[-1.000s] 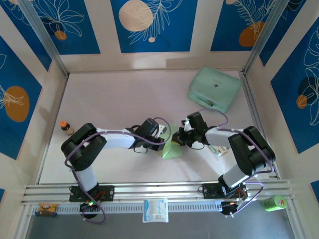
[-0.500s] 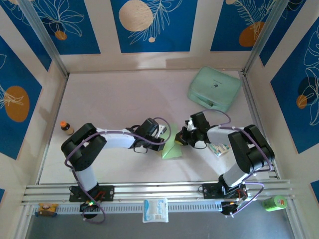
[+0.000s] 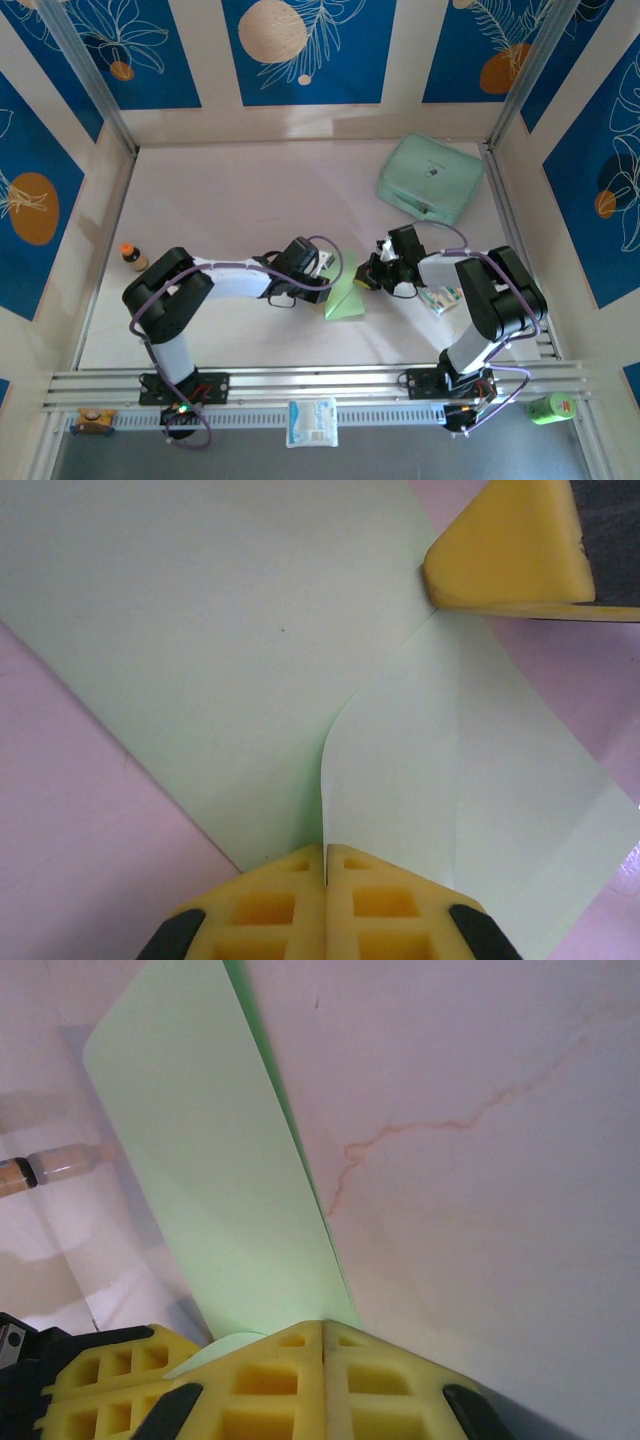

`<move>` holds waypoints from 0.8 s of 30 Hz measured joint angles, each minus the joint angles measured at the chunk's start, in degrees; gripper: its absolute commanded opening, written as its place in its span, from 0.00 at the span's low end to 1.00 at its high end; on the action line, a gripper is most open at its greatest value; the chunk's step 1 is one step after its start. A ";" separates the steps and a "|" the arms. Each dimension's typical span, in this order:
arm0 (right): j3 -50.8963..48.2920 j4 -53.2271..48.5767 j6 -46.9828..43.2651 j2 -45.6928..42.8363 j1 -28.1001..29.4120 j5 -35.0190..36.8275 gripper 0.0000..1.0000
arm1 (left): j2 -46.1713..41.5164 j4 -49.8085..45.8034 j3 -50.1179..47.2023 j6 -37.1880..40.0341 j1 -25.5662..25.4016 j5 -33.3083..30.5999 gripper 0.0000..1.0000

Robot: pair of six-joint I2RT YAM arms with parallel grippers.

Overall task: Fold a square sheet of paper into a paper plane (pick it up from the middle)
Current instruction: Fold the triangle a second time at the center of the table.

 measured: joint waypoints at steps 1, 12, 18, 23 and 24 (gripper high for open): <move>0.00 -0.46 -0.09 -0.28 0.00 0.07 0.02 | 0.00 0.00 0.00 0.00 0.00 0.02 0.02; 1.57 -1.92 -0.04 -4.26 3.98 -1.68 0.02 | 0.00 0.00 0.00 0.00 0.00 0.02 0.02; 0.42 0.37 0.98 -0.17 4.63 -1.42 0.02 | 0.00 0.00 0.00 0.00 0.00 0.02 0.02; -0.17 0.96 1.14 0.70 4.02 -1.53 0.03 | 0.00 0.02 0.00 0.00 0.00 0.04 0.02; -0.17 0.94 1.16 0.66 3.96 -1.60 0.03 | 0.00 0.02 0.00 0.00 0.00 0.04 0.02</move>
